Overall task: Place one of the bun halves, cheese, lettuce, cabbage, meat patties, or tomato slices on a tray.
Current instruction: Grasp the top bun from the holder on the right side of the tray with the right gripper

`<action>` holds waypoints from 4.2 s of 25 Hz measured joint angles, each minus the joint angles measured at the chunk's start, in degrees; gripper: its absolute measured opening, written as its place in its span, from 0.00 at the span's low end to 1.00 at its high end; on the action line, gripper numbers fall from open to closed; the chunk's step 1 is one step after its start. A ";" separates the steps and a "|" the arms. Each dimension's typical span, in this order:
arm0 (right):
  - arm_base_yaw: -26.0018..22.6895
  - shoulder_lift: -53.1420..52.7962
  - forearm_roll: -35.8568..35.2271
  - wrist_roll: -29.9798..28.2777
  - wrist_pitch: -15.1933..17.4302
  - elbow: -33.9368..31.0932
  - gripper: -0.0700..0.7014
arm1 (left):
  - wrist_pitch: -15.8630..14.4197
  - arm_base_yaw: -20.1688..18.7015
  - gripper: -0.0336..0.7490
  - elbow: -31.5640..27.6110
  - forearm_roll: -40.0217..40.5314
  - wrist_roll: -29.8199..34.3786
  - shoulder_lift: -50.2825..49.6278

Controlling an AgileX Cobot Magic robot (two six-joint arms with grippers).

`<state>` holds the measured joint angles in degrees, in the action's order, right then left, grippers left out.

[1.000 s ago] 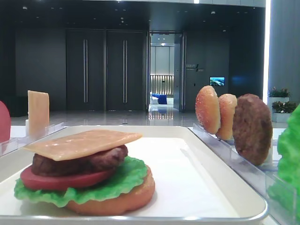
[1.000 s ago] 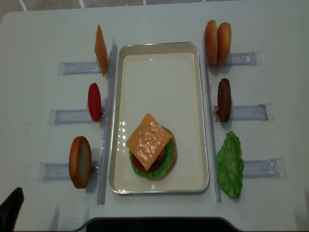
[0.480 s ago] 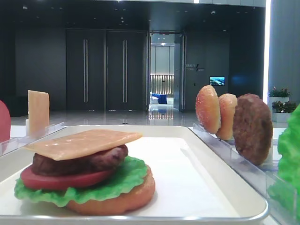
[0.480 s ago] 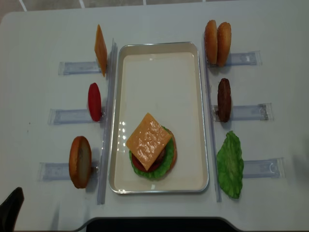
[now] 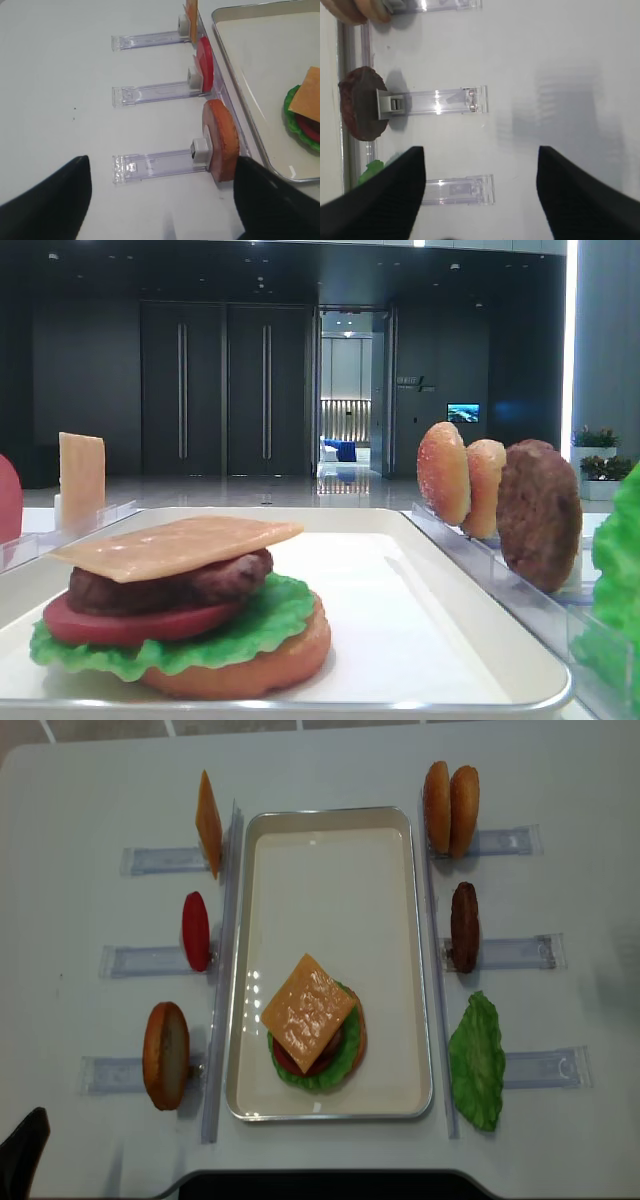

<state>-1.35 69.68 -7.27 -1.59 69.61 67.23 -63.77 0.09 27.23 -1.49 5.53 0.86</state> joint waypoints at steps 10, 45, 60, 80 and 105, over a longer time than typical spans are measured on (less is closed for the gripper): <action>0.00 7.94 0.00 -0.28 0.45 6.29 0.68 | 0.00 0.00 0.93 0.00 0.00 0.00 0.00; 0.30 35.45 0.30 1.59 0.52 33.89 0.68 | 0.00 0.00 0.93 0.00 0.00 0.00 0.00; 9.85 40.33 0.62 6.83 0.58 37.63 0.68 | 0.00 0.00 0.93 0.00 0.00 0.00 0.00; 14.16 40.60 2.52 14.27 0.46 38.33 0.68 | 0.00 0.00 0.93 0.00 0.00 0.00 0.00; 21.26 45.58 2.94 17.10 -6.38 38.39 0.68 | 0.00 0.00 0.93 0.00 0.00 0.00 0.00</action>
<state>19.91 115.26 -4.34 15.51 63.23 105.62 -63.77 0.09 27.23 -1.49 5.53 0.86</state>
